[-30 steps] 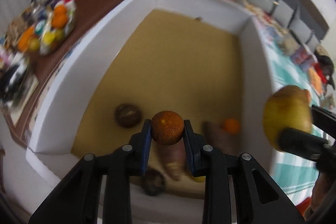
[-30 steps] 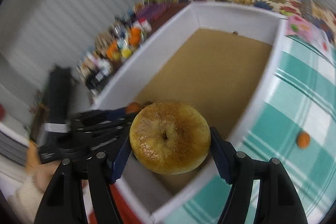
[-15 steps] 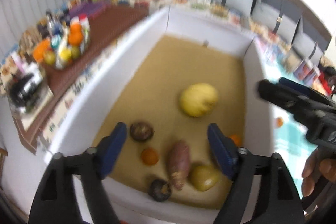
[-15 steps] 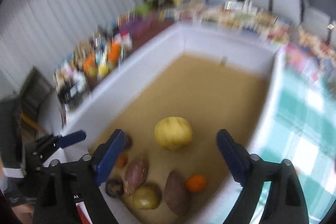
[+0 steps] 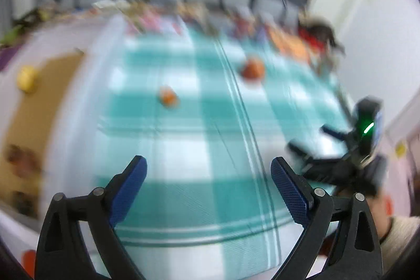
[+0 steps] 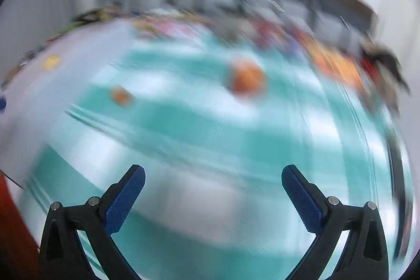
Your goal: Organize fruits
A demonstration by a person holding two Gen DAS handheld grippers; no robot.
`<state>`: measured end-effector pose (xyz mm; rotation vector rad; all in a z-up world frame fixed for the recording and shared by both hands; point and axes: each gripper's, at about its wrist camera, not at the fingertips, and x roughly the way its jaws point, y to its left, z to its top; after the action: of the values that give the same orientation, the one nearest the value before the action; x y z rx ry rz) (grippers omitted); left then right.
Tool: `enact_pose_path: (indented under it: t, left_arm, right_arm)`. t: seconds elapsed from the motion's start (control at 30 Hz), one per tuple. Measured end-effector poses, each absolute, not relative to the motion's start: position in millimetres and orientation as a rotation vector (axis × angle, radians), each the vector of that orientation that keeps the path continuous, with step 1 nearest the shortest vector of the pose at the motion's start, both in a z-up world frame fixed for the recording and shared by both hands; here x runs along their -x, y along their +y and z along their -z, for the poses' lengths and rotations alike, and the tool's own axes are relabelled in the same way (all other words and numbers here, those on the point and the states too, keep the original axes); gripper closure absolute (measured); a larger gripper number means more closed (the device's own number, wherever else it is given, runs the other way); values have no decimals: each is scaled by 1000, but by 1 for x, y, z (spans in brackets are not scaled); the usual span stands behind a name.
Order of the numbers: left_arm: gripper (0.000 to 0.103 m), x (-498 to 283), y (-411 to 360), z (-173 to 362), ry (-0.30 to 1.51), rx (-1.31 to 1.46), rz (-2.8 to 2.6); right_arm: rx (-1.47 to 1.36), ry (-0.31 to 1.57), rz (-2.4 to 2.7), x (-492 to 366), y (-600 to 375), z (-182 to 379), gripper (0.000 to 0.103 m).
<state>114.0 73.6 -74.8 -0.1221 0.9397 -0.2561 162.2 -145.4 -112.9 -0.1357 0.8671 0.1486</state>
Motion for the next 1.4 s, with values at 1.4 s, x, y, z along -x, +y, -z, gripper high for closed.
enact_pose_path:
  t: [1.4]
  left_arm:
    - [3,-155,11,168,921,-43,133]
  right_arm:
    - [15,921,33,-150,-223,164,0]
